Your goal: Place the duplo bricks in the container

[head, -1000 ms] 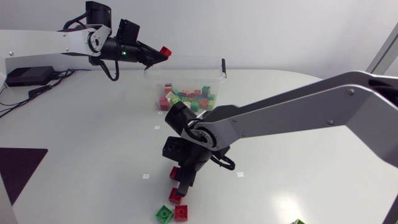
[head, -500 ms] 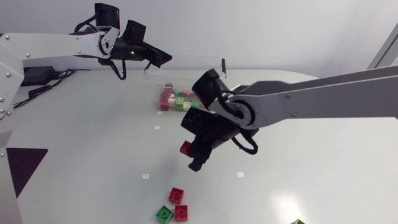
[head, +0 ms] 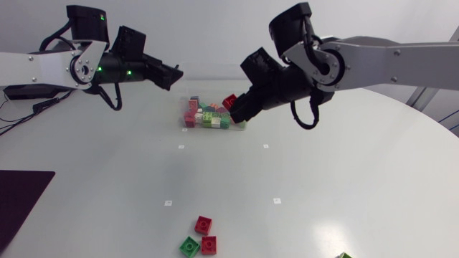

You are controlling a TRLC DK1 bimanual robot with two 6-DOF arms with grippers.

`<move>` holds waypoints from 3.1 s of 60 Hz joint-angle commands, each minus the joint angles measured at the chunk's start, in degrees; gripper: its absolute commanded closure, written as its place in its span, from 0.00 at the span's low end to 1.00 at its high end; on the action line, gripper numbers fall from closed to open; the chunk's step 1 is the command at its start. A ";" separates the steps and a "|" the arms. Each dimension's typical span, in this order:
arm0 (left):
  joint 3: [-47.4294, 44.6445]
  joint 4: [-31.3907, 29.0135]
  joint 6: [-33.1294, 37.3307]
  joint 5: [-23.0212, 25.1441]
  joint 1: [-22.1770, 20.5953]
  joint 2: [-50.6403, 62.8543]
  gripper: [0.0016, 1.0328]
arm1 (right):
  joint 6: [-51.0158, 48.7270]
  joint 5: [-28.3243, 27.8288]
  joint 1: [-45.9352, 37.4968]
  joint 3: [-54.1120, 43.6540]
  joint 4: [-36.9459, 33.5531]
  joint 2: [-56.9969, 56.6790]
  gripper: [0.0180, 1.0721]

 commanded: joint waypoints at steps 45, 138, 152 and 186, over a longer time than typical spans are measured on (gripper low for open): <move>-36.02 -12.05 27.57 -0.96 -9.81 -22.72 0.04 | 10.57 3.39 -2.67 17.20 11.64 16.46 0.67; -48.67 -26.91 41.46 0.53 -24.13 -28.26 0.04 | 14.09 9.63 -2.67 22.38 -9.36 13.92 0.04; -47.09 -26.55 45.59 0.62 -27.30 -22.63 0.04 | 11.71 9.63 -0.38 12.28 -9.45 8.29 0.04; -39.71 -24.01 52.18 0.79 -28.88 -10.15 0.04 | 2.92 9.54 6.39 -13.30 -5.76 -3.22 0.04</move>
